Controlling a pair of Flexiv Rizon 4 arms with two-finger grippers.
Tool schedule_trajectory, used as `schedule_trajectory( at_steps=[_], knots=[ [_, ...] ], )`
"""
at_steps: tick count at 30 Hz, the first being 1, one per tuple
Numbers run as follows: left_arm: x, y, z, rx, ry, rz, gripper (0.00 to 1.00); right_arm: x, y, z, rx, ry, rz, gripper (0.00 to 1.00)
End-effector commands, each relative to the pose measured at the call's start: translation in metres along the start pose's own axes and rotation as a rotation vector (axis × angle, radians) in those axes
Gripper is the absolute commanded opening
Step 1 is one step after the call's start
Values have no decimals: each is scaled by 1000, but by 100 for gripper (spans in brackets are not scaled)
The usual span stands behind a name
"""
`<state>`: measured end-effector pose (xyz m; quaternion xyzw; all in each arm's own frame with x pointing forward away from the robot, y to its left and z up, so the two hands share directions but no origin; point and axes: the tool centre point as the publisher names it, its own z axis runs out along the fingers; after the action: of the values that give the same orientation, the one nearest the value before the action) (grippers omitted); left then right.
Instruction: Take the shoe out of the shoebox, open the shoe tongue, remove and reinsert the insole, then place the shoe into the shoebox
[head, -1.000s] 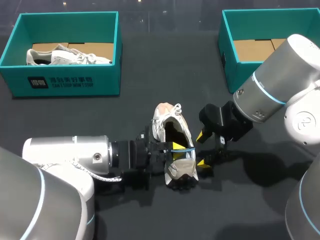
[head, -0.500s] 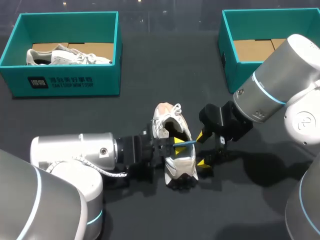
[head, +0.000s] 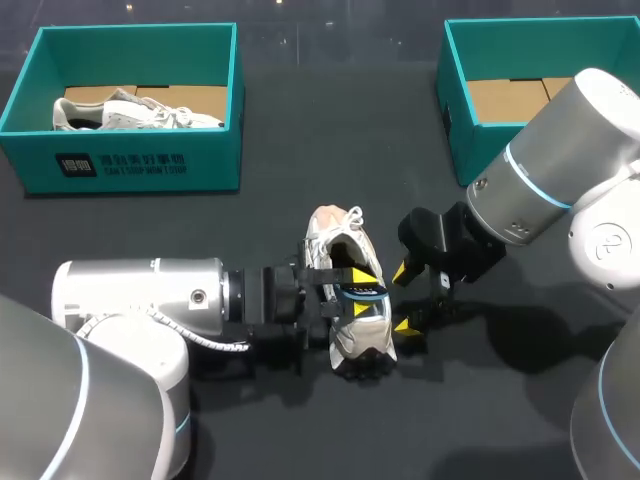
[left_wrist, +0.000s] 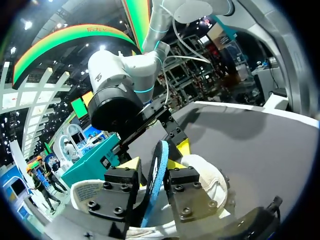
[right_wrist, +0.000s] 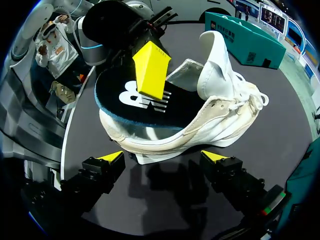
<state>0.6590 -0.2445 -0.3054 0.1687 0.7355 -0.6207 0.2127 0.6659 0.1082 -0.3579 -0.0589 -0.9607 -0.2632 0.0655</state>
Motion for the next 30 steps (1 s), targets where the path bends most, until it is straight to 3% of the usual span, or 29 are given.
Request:
schedule_trajectory(
  at_steps=[1, 16, 19, 23, 24, 25, 27, 30],
  knots=[
    [6, -4, -5, -18, -2, 22, 0, 1, 1, 1, 3, -3, 1, 100],
    [-1, 49, 8, -145, -46, 76, 0, 1, 1, 1, 3, -3, 1, 100],
    [-6, 53, 5, -147, -44, 26, 0, 1, 1, 1, 3, -3, 1, 100],
    [-7, 43, -1, -133, -27, -19, 1, 1, 1, 1, 3, -3, 1, 100],
    [-7, 39, -2, -132, -25, -20, 22, 1, 1, 1, 3, -3, 1, 100],
    [-7, 35, -2, -132, -25, -20, 28, 1, 1, 1, 3, -3, 1, 100],
    [-5, 26, -4, -122, -19, -21, 35, 1, 1, 1, 3, -3, 1, 100],
    [-4, 14, -7, -111, -9, -16, 36, 1, 1, 1, 3, -3, 1, 100]
  ],
)
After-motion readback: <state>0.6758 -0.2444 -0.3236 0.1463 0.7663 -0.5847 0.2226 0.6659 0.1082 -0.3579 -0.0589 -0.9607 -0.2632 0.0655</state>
